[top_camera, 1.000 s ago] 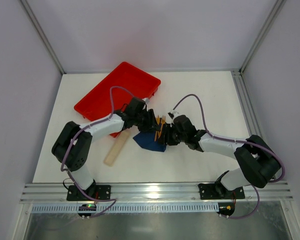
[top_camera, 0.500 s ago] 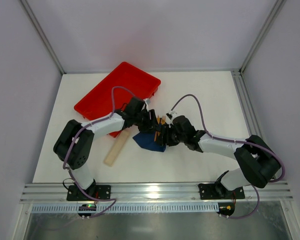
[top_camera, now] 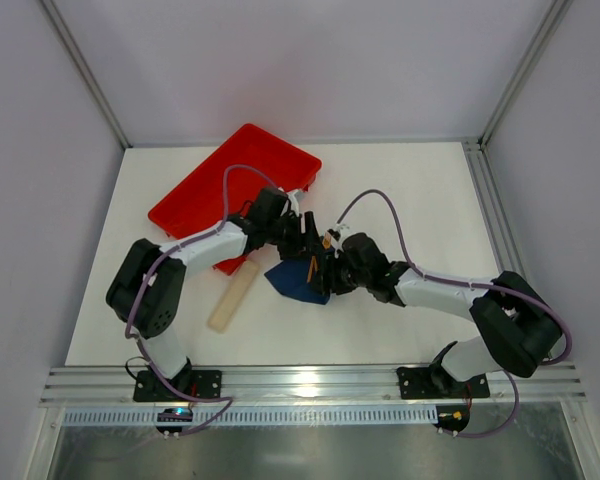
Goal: Place the utensils on the paper napkin and roll it up
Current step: Roll the napkin at the center of the board.
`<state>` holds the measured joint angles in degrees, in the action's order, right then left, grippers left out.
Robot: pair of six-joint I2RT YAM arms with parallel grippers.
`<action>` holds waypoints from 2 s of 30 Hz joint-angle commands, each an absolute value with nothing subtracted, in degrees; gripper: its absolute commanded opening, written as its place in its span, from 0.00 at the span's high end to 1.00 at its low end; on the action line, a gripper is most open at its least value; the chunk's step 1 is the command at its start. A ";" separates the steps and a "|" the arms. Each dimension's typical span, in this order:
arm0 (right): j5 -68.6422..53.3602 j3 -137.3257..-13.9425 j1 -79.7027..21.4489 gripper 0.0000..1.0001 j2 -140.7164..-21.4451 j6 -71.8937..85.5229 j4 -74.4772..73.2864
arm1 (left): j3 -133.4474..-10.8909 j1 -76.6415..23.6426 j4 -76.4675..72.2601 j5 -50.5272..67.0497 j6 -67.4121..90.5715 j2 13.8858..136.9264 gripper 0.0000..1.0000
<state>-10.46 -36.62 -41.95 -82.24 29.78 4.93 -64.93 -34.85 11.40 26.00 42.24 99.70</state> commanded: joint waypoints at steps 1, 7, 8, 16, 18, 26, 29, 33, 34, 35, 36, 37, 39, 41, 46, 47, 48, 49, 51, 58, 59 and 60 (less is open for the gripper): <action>-8.26 -39.29 -42.54 0.43 -80.33 27.95 5.45 | -67.06 -34.72 10.20 29.44 38.85 99.67 0.36; -7.91 -39.73 -42.80 0.43 -80.33 27.69 4.83 | -68.46 -34.72 11.51 31.02 36.04 101.68 0.34; -7.82 -39.73 -42.80 0.43 -80.33 27.60 4.66 | -68.38 -34.72 11.25 31.72 35.69 101.95 0.33; -6.77 -40.08 -42.89 0.44 -79.81 27.42 3.87 | -66.71 -34.11 11.95 27.25 35.42 101.60 0.34; -6.07 -40.08 -42.89 0.44 -79.28 27.33 3.43 | -64.87 -32.62 11.34 26.19 37.52 100.90 0.35; -5.28 -41.57 -43.24 0.45 -78.13 26.54 2.20 | -62.84 -30.50 9.84 26.36 38.15 98.88 0.36; -5.36 -42.19 -43.42 0.47 -78.92 26.37 2.46 | -63.02 -30.50 10.11 26.54 37.97 98.79 0.36; -5.80 -43.50 -43.95 0.47 -80.94 26.10 2.29 | -63.02 -30.50 9.85 27.51 37.62 98.00 0.36; -6.06 -43.77 -43.95 0.47 -81.47 26.10 2.20 | -62.93 -30.50 9.50 27.77 37.62 97.82 0.35; -6.33 -43.94 -44.03 0.47 -82.08 26.10 2.20 | -62.93 -30.50 9.32 28.12 37.79 97.74 0.35; -6.68 -44.03 -44.12 0.47 -82.96 26.10 2.37 | -62.84 -30.50 8.97 28.73 37.88 97.56 0.34; -6.77 -44.29 -44.12 0.47 -83.40 26.10 2.37 | -62.93 -30.50 8.96 29.00 37.88 97.38 0.34; -6.77 -44.21 -44.38 0.47 -84.11 26.10 2.55 | -62.67 -30.50 8.44 29.62 37.79 97.03 0.33; -6.68 -44.21 -44.56 0.47 -84.20 26.19 2.64 | -62.49 -30.50 7.82 30.06 37.79 96.68 0.32; -6.42 -44.38 -44.74 0.47 -84.11 26.19 2.81 | -61.79 -30.50 5.02 34.09 37.79 97.29 0.31; -6.42 -44.38 -44.82 0.47 -84.11 26.19 2.81 | -61.61 -30.50 4.40 34.19 37.79 97.64 0.31; -6.33 -44.30 -44.82 0.47 -84.11 26.19 2.81 | -61.44 -30.50 4.13 34.45 37.71 97.73 0.31; -6.24 -44.30 -44.91 0.47 -84.11 26.10 2.90 | -61.44 -30.50 3.87 34.63 37.62 97.91 0.31; -6.33 -44.12 -44.82 0.47 -84.29 26.19 2.99 | -61.70 -30.50 3.69 34.89 37.27 98.61 0.31; -6.24 -43.94 -44.91 0.47 -84.11 26.28 3.16 | -63.28 -31.03 5.00 36.65 34.72 101.25 0.32; -6.24 -43.95 -44.83 0.47 -84.11 26.28 3.16 | -63.54 -31.11 5.79 36.39 33.59 101.51 0.32; -6.15 -43.95 -44.91 0.47 -84.02 26.19 3.16 | -63.72 -31.11 6.76 36.13 33.14 101.60 0.32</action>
